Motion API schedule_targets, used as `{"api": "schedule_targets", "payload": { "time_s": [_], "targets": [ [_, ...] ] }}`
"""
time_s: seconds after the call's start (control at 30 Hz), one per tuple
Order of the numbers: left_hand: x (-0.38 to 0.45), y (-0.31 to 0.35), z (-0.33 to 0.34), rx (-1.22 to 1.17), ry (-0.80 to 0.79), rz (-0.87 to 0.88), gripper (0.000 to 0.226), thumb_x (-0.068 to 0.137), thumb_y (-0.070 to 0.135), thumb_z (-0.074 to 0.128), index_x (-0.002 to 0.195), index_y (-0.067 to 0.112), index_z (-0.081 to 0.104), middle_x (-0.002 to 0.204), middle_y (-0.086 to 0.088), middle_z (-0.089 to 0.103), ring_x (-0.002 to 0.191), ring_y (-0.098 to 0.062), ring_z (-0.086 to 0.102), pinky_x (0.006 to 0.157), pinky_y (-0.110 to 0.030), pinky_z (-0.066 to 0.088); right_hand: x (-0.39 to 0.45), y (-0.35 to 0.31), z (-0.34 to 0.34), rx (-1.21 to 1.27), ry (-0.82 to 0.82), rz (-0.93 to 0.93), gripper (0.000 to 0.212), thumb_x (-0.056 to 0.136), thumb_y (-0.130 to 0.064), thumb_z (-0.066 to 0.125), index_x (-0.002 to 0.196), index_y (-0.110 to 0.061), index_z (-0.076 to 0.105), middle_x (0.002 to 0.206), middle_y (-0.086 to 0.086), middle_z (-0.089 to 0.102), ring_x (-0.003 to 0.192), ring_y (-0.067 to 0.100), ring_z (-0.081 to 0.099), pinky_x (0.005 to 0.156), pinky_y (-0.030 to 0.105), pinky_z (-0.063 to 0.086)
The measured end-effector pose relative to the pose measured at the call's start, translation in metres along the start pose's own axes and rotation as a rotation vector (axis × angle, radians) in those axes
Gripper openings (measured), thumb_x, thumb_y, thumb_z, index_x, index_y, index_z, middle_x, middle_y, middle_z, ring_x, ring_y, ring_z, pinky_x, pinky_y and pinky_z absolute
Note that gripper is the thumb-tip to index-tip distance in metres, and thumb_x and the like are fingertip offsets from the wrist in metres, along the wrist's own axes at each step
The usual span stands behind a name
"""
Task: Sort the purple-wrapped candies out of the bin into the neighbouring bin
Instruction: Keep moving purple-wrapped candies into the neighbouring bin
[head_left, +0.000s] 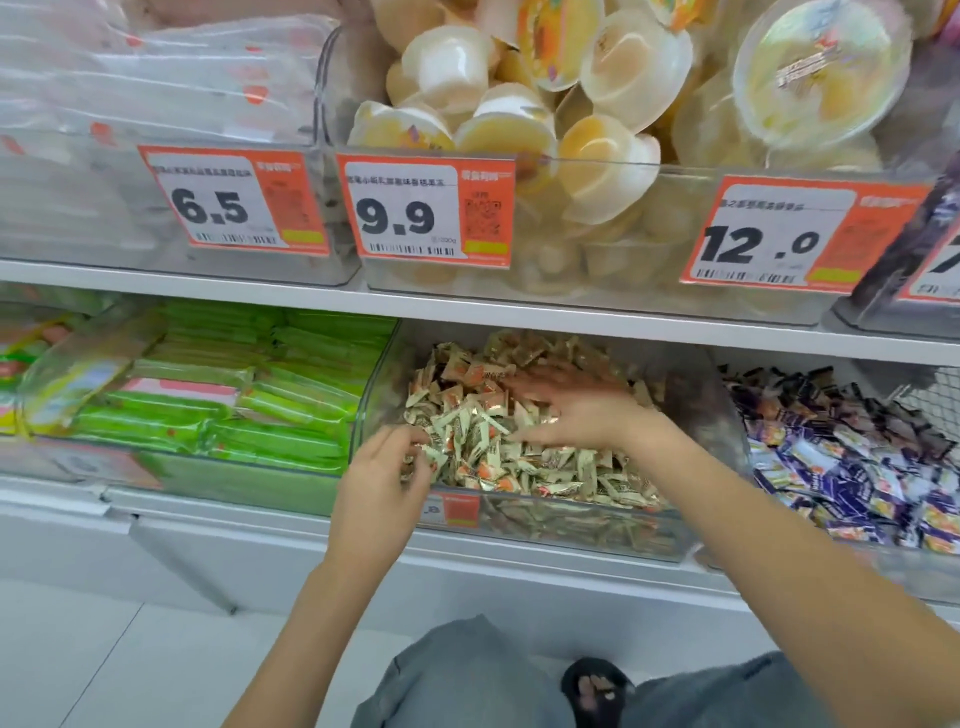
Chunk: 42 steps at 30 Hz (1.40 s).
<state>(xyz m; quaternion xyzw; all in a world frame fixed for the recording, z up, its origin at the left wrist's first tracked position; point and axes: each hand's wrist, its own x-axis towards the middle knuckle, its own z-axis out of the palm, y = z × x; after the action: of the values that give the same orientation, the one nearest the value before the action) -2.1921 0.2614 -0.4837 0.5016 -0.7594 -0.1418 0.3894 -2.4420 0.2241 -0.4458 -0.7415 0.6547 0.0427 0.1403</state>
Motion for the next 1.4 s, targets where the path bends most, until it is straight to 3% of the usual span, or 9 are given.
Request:
{"api": "schedule_targets", "payload": {
  "time_s": [0.3, 0.4, 0.5, 0.67, 0.83, 1.07, 1.2, 1.27, 1.4],
  "targets": [
    [-0.003, -0.005, -0.001, -0.049, 0.021, 0.076, 0.014, 0.085, -0.005, 0.059, 0.094, 0.004, 0.064, 0.091, 0.001, 0.060, 0.079, -0.017, 0.057, 0.068, -0.032, 0.051, -0.054, 0.043, -0.002, -0.029, -0.150, 0.153, 0.063, 0.082, -0.077, 0.036, 0.140, -0.056, 0.021, 0.153, -0.010, 0.030, 0.136, 0.018, 0.036, 0.109, 0.046, 0.033],
    [-0.007, -0.007, -0.005, -0.060, 0.064, 0.087, 0.018, 0.082, -0.006, 0.062, 0.094, 0.007, 0.064, 0.092, 0.008, 0.056, 0.077, -0.007, 0.053, 0.070, -0.018, 0.047, -0.038, 0.021, -0.023, 0.044, 0.094, 0.201, 0.055, 0.082, -0.077, 0.035, 0.125, -0.045, 0.050, 0.118, -0.017, 0.058, 0.085, 0.004, 0.061, 0.067, 0.026, 0.052],
    [-0.010, -0.009, -0.007, -0.088, 0.075, 0.048, 0.019, 0.081, -0.006, 0.064, 0.094, 0.008, 0.065, 0.087, 0.009, 0.056, 0.077, -0.004, 0.053, 0.070, -0.013, 0.044, 0.007, -0.008, -0.029, 0.186, 0.260, 0.081, 0.039, 0.092, -0.059, 0.044, 0.120, -0.034, 0.052, 0.082, -0.015, 0.052, 0.056, -0.002, 0.044, 0.037, 0.005, 0.029],
    [-0.007, -0.006, -0.008, -0.160, 0.050, -0.050, 0.018, 0.081, 0.004, 0.069, 0.091, 0.017, 0.064, 0.084, 0.017, 0.054, 0.080, 0.000, 0.058, 0.068, -0.012, 0.047, 0.090, -0.060, -0.016, 0.161, 0.054, -0.212, 0.076, 0.082, -0.054, 0.064, 0.146, -0.028, 0.031, 0.150, -0.002, 0.036, 0.133, 0.020, 0.040, 0.103, 0.027, 0.034],
    [-0.007, -0.007, -0.008, -0.156, 0.043, -0.059, 0.015, 0.083, 0.003, 0.067, 0.092, 0.013, 0.064, 0.087, 0.012, 0.056, 0.082, -0.003, 0.058, 0.069, -0.017, 0.048, 0.093, -0.039, -0.007, 0.045, -0.010, -0.203, 0.051, 0.089, -0.047, 0.056, 0.134, -0.027, 0.045, 0.129, -0.004, 0.055, 0.086, 0.011, 0.066, 0.077, 0.026, 0.052],
    [-0.009, -0.005, -0.004, -0.169, 0.057, -0.043, 0.017, 0.083, -0.004, 0.063, 0.091, 0.011, 0.064, 0.090, 0.005, 0.058, 0.084, -0.001, 0.057, 0.071, -0.011, 0.046, 0.013, 0.004, -0.015, 0.083, -0.257, -0.294, 0.035, 0.096, -0.050, 0.040, 0.126, -0.039, 0.054, 0.147, -0.013, 0.038, 0.126, -0.002, 0.042, 0.103, 0.014, 0.025],
    [-0.010, -0.003, -0.004, -0.185, 0.068, -0.061, 0.018, 0.083, -0.005, 0.063, 0.092, 0.010, 0.066, 0.089, 0.005, 0.059, 0.084, -0.003, 0.057, 0.070, -0.014, 0.047, 0.035, -0.014, -0.030, 0.368, -0.100, -0.178, 0.037, 0.093, -0.054, 0.042, 0.106, -0.026, 0.062, 0.108, -0.016, 0.059, 0.073, -0.013, 0.055, 0.056, 0.000, 0.039],
    [-0.010, -0.001, -0.003, -0.187, 0.070, -0.069, 0.018, 0.082, -0.005, 0.063, 0.091, 0.011, 0.066, 0.088, 0.006, 0.059, 0.083, -0.002, 0.057, 0.071, -0.011, 0.046, 0.063, -0.030, -0.031, 0.477, 0.092, -0.202, 0.029, 0.095, -0.034, 0.054, 0.104, -0.007, 0.061, 0.089, -0.007, 0.058, 0.070, -0.001, 0.056, 0.061, 0.005, 0.039],
    [-0.010, -0.002, -0.004, -0.186, 0.067, -0.089, 0.020, 0.082, -0.004, 0.064, 0.090, 0.014, 0.066, 0.088, 0.010, 0.058, 0.082, -0.003, 0.058, 0.070, -0.009, 0.045, 0.112, -0.054, -0.019, 0.287, 0.042, -0.230, 0.052, 0.081, -0.030, 0.074, 0.122, -0.005, 0.054, 0.124, 0.010, 0.057, 0.108, 0.020, 0.054, 0.086, 0.022, 0.040]
  ]
}}
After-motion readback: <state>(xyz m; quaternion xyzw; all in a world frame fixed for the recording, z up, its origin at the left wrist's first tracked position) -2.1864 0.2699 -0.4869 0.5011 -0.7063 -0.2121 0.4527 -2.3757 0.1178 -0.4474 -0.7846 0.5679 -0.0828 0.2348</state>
